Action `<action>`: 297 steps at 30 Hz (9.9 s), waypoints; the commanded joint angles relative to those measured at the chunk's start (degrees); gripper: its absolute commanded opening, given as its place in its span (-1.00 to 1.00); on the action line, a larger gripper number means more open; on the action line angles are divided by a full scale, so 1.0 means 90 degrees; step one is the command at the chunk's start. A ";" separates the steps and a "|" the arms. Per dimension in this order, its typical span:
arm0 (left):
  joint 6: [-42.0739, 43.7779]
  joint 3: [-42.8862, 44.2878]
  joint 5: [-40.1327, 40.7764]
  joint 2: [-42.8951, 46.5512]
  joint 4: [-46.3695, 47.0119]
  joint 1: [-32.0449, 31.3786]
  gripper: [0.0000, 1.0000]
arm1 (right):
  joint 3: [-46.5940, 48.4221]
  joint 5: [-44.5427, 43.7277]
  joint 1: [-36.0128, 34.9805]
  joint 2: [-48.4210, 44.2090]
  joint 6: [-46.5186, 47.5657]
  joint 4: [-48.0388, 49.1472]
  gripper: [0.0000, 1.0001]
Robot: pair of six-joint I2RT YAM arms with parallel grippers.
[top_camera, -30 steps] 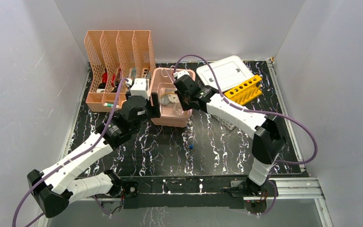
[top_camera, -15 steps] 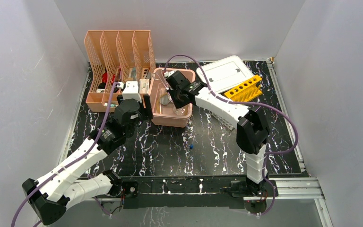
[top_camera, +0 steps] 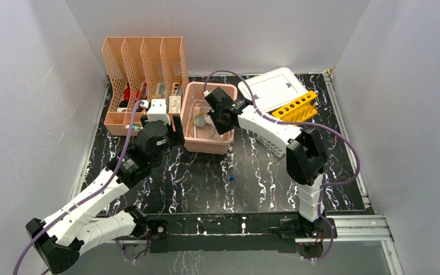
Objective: Organize the chemistry lab equipment
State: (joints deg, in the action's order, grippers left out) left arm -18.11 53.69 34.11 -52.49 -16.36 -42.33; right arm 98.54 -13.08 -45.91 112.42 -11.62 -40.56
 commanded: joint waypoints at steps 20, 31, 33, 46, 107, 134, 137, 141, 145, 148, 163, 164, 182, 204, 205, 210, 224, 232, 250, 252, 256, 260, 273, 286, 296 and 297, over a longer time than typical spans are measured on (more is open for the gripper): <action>0.0088 -0.0042 0.0126 0.0133 0.0067 0.0055 0.29 | 0.0906 0.0506 0.0229 0.0889 0.0304 -0.0533 -0.64; 0.0098 -0.0045 0.0219 0.0210 0.0002 0.0054 0.29 | 0.0996 0.0609 0.0231 0.0958 0.0313 -0.0523 -0.05; 0.0107 -0.0042 0.0233 0.0217 0.0001 0.0054 0.29 | 0.1043 0.0609 0.0234 0.0958 0.0308 -0.0532 0.08; 0.0123 0.0029 0.0079 0.0047 0.0134 0.0065 0.29 | 0.1560 0.0244 0.0220 0.0008 0.0262 -0.0441 0.61; -0.0417 0.1156 -0.2396 -0.3526 0.0295 -0.1647 0.27 | -0.3517 0.0138 0.2319 -0.4095 -0.1379 0.1576 0.28; -0.0440 0.1540 -0.2441 -0.6095 0.0512 -0.1919 -0.15 | -0.3820 0.0301 0.2914 -0.4541 -0.1104 0.1580 0.28; -0.0519 0.1487 -0.2554 -0.6025 0.0557 -0.1919 -0.36 | -0.3838 0.0299 0.2914 -0.4549 -0.1102 0.1575 0.28; -0.0575 0.1496 -0.2627 -0.5899 0.0575 -0.1918 -0.49 | -0.3869 0.0292 0.2914 -0.4577 -0.1102 0.1586 0.28; -0.0614 0.1534 -0.2746 -0.5760 0.0637 -0.1918 -0.57 | -0.3869 0.0293 0.2914 -0.4614 -0.1102 0.1566 0.29; -0.0634 0.1621 -0.2792 -0.5706 0.0760 -0.1891 -0.56 | -0.3869 0.0289 0.2914 -0.4650 -0.1092 0.1557 0.29; -0.0438 0.2395 -0.2868 -0.5419 0.0901 -0.1558 -0.62 | -0.4003 0.0432 0.2934 -0.4941 -0.1097 0.1542 0.29; -0.0367 0.2449 -0.2854 -0.5429 0.0849 -0.1535 -0.61 | -0.4014 0.0437 0.2943 -0.4963 -0.1101 0.1539 0.29; -0.0001 0.2995 -0.3539 -0.6475 -0.0665 -0.1486 -0.01 | -0.4029 0.0369 0.3087 -0.5170 -0.1005 0.1466 0.29; 0.0023 0.2666 -0.3741 -0.6976 -0.0608 -0.1500 -0.46 | -0.3884 0.0457 0.3090 -0.4999 -0.0949 0.1430 0.29; 0.0013 0.2638 -0.3728 -0.6975 -0.0584 -0.1502 -0.55 | -0.3882 0.0460 0.3094 -0.5000 -0.0951 0.1430 0.29; -0.0029 0.2681 -0.3619 -0.6906 -0.0561 -0.1499 -0.78 | -0.3888 0.0459 0.3089 -0.5027 -0.0946 0.1429 0.30; 0.0005 0.3406 -0.3211 -0.6065 -0.0109 -0.1495 -0.95 | -0.3844 0.0453 0.3146 -0.4917 -0.1131 0.1330 0.30; -0.0133 0.3936 -0.3059 -0.5487 0.0435 -0.1226 -0.98 | -0.4090 0.1033 0.3200 -0.5247 -0.1283 0.2168 0.35; -0.2265 0.2913 -0.5610 -0.4361 0.2865 0.0386 -0.98 | -0.5209 0.5327 0.3300 -0.6072 -0.1467 0.4918 0.72; -0.2483 0.2829 -0.5797 -0.4354 0.3127 0.0384 -0.98 | -0.5170 0.5260 0.3300 -0.5997 -0.1456 0.4964 0.74; -0.2675 0.2751 -0.5979 -0.4291 0.3406 0.0386 -0.98 | -0.5062 0.5347 0.3295 -0.5784 -0.1414 0.4945 0.74; -0.2728 0.2749 -0.6099 -0.4223 0.3540 0.0386 -0.97 | -0.5112 0.5476 0.3295 -0.5754 -0.1565 0.5163 0.70; -0.3235 0.2413 -0.6672 -0.4093 0.4311 0.0386 -0.92 | -0.5118 0.5651 0.3288 -0.5394 -0.1977 0.5666 0.62; -0.3395 0.2325 -0.6758 -0.4063 0.4697 0.0383 -0.90 | -0.5070 0.5866 0.3286 -0.5232 -0.2237 0.5922 0.27; -0.3418 0.2249 -0.6785 -0.4080 0.4769 0.0386 -0.89 | -0.5101 0.5971 0.3290 -0.5216 -0.2386 0.6091 -0.42; -0.3420 0.2247 -0.6787 -0.4082 0.4760 0.0384 -0.89 | -0.5112 0.5993 0.3283 -0.5207 -0.2390 0.6097 -0.47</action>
State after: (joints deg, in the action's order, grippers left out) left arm -48.66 74.43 -25.56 -92.99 24.08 -38.85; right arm 51.68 39.86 -16.40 65.73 -32.88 10.44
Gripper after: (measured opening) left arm 0.148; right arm 0.308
